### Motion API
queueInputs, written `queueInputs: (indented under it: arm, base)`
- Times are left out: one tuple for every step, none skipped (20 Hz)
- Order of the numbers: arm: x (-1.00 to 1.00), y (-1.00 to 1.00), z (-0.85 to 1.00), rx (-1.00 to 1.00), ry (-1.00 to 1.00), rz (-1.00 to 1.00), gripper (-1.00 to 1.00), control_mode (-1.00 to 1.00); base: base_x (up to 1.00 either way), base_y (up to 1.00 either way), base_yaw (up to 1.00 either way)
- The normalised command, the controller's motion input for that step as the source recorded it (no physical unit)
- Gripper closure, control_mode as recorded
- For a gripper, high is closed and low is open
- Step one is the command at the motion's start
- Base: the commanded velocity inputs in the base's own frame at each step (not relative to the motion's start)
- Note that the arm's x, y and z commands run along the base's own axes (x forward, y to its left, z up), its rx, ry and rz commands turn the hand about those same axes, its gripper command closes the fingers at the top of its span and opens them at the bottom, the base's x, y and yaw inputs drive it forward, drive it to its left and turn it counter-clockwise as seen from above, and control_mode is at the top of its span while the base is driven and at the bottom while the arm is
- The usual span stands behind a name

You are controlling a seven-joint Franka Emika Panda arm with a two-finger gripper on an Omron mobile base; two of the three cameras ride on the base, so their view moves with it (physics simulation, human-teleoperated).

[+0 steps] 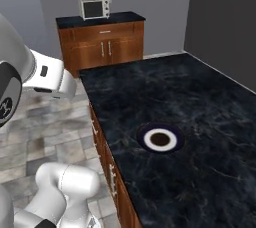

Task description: Move the bowls from the cabinet to the plates on the dining table.

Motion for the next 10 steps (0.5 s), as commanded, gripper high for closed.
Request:
queueInputs:
  arm:
    - [0.0, 0.0, 0.0, 0.0, 0.0, 0.0, -1.0, 1.0]
    - [0.0, 0.0, 0.0, 0.0, 0.0, 0.0, -1.0, 1.0]
    - [0.0, 0.0, 0.0, 0.0, 0.0, 0.0, -1.0, 1.0]
    - [0.0, 0.0, 0.0, 0.0, 0.0, 0.0, -1.0, 1.0]
    - [0.0, 0.0, 0.0, 0.0, 0.0, 0.0, -1.0, 1.0]
    - [0.0, 0.0, 0.0, 0.0, 0.0, 0.0, -1.0, 1.0]
    - [0.0, 0.0, 0.0, 0.0, 0.0, 0.0, -1.0, 1.0]
    - [0.0, 0.0, 0.0, 0.0, 0.0, 0.0, -1.0, 1.0]
    - [0.0, 0.0, 0.0, 0.0, 0.0, 0.0, -1.0, 1.0]
    - [0.0, 0.0, 0.0, 0.0, 0.0, 0.0, -1.0, 1.0]
  base:
    - [0.0, 0.0, 0.25]
    - [0.0, 0.0, 0.25]
    - [0.0, 0.0, 0.25]
    - [0.0, 0.0, 0.25]
    - [0.0, 0.0, 0.25]
    - [0.0, 0.0, 0.25]
    - [0.0, 0.0, 0.25]
    - [0.0, 0.0, 0.25]
    - [0.0, 0.0, 0.25]
    - [0.0, 0.0, 0.25]
